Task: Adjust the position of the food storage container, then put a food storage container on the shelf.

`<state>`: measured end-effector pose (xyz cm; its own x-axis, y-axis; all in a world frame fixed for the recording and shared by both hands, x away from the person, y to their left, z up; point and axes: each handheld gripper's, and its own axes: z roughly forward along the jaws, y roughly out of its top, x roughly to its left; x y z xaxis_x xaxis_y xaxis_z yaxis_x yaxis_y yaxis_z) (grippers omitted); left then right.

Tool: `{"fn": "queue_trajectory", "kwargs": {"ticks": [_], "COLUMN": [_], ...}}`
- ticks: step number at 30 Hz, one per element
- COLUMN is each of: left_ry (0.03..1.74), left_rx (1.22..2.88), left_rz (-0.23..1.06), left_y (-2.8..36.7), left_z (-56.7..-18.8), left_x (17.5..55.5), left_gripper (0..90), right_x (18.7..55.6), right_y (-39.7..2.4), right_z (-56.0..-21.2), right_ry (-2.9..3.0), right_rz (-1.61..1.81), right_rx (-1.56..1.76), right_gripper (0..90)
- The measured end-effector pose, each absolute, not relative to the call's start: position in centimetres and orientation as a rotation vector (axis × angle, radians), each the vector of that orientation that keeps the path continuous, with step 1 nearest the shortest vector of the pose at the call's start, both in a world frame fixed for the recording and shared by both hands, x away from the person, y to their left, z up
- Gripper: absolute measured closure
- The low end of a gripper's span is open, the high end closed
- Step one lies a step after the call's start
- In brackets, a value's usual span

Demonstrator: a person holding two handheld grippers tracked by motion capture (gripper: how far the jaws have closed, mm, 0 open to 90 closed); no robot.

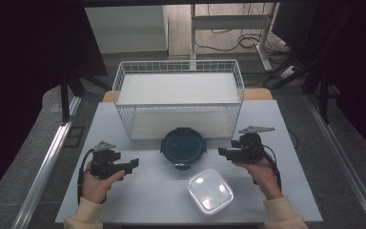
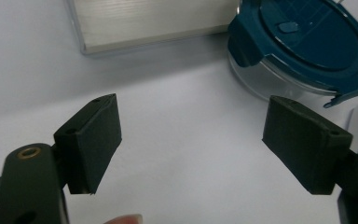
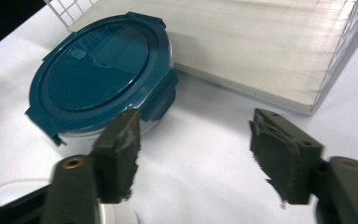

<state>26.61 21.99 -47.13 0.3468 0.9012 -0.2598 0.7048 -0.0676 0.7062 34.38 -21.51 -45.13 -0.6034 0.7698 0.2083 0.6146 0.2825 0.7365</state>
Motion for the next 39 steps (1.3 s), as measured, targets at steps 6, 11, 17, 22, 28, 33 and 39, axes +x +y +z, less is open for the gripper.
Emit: {"fn": "queue_trajectory", "kwargs": {"ticks": [6,11,17,22,28,33,39], "left_ry": [1.390,1.376,1.356,1.330,1.321,1.325,1.331], "left_rx": [1.816,1.803,1.788,1.793,1.759,1.760,1.752], "left_rz": [0.308,0.286,0.256,0.227,0.137,0.090,0.023], "left_y": [21.9,21.9,21.8,21.2,20.5,20.1,19.7], "left_z": [-46.9,-46.9,-47.1,-46.9,-46.6,-46.0,-46.1], "left_x": [26.5,26.7,27.0,27.7,29.7,30.9,32.1], "left_gripper": [18.9,18.6,20.5,21.6,25.0,25.3,20.7], "right_x": [33.8,33.8,33.7,33.9,34.9,35.5,36.5], "right_y": [-22.1,-22.1,-21.8,-21.7,-21.4,-20.6,-19.1], "right_z": [-45.2,-45.0,-44.8,-44.3,-44.8,-44.7,-44.9], "right_ry": [2.366,2.364,2.368,2.364,2.397,2.429,2.473], "right_rz": [1.232,1.271,1.295,1.353,1.372,1.384,1.393], "right_rx": [1.273,1.284,1.274,1.288,1.329,1.330,1.348], "right_gripper": [23.2,20.2,18.8,18.6,17.3,16.8,15.9]}}
